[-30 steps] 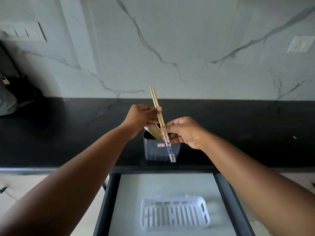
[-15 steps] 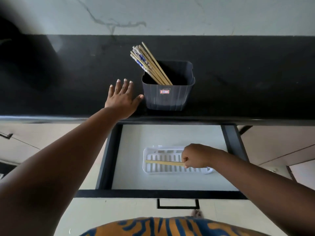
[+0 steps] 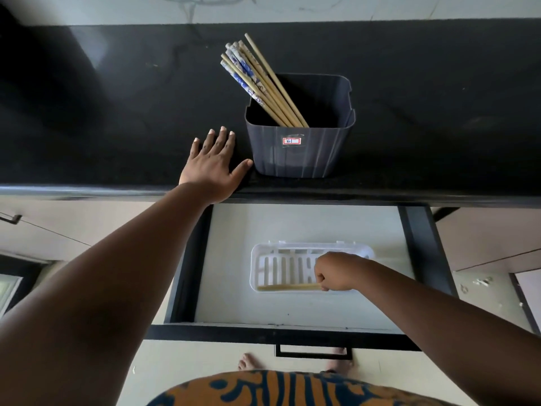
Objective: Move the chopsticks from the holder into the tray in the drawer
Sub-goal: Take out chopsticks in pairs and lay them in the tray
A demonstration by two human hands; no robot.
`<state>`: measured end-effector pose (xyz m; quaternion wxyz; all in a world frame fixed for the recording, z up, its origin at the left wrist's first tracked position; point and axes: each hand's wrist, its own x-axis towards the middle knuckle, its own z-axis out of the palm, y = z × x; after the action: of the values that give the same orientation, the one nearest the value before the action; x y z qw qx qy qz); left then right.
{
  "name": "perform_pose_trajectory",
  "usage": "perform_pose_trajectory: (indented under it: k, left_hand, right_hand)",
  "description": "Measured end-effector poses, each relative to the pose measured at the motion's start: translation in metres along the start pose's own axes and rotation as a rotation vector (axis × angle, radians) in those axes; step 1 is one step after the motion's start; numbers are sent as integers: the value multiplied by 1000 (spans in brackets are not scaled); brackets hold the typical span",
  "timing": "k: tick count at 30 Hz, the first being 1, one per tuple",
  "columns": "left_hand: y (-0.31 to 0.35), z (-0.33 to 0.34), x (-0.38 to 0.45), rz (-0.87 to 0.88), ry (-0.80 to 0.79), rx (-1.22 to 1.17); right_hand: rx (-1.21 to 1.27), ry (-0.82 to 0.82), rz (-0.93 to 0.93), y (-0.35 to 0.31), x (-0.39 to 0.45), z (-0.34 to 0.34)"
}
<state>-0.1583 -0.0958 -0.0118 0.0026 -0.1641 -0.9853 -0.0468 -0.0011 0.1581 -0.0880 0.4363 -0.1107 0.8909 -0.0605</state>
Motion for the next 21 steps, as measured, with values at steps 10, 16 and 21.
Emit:
perform_pose_trajectory:
  k: [10,16,21]
  left_hand:
    - [1,0,0,7,11,-12]
    - [0,0,-1,9,26,-25]
    - [0,0,0,5,34,-26]
  right_hand:
    - [-18,68,20,3,5,12]
    - [20,68,16,6,1,12]
    - [90,95,20,3,-6,5]
